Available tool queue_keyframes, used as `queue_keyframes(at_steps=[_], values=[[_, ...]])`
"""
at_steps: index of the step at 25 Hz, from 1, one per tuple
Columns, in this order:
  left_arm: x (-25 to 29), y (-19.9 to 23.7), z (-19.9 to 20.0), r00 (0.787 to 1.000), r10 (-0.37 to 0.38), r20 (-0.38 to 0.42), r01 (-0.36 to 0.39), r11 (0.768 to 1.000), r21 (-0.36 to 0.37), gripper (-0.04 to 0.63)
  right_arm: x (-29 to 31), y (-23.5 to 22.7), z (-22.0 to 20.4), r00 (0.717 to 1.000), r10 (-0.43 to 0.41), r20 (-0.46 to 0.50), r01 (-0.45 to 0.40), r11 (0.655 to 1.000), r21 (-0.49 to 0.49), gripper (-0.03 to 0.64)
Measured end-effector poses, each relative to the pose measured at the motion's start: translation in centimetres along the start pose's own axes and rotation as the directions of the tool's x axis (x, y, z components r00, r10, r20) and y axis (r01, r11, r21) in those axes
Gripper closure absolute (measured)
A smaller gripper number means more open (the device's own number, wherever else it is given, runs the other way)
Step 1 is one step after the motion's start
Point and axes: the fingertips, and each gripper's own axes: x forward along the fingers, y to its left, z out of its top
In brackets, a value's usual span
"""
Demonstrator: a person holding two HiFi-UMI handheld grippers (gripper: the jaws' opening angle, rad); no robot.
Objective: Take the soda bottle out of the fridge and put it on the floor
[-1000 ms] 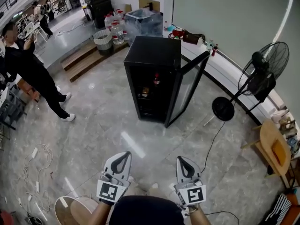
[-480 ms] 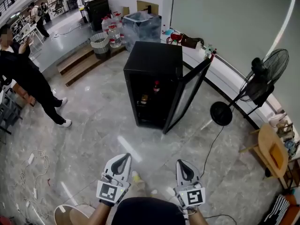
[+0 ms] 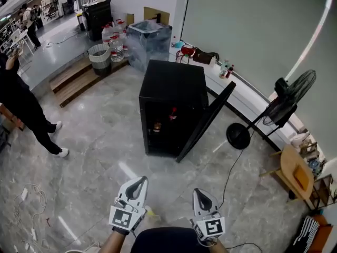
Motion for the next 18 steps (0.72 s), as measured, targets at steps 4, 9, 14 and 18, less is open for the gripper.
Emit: queue_keyframes(at_steps=[4,9,14,18], values=[[1.6,3.3,-0.7,0.999,-0.034,-0.003,0.034,0.999,0.005,0.577,3.5,0.8,0.2,0.999,-0.020,-0.027,0.018,0.999,-0.044,0.623],[5.0,5.9,-1.5,1.000,-0.014,-0.001,0.014,1.000,0.022,0.577,8.8,-1.2,0.0,0.999,0.000,-0.053,-0.004,0.997,-0.078,0.623],[8.4,6.5,-2.1,1.000,0.014,0.001,-0.014,1.000,0.016,0.577,13.2,-3.5,-0.6,0.998,0.037,-0.057,-0.043,0.995,-0.095,0.623],[10.5,7.4,-3.6,0.999,0.029,-0.038,-0.029,1.000,-0.001,0.577,17.2,-4.4,-1.6,0.996,0.071,-0.056,-0.078,0.988,-0.134,0.623]])
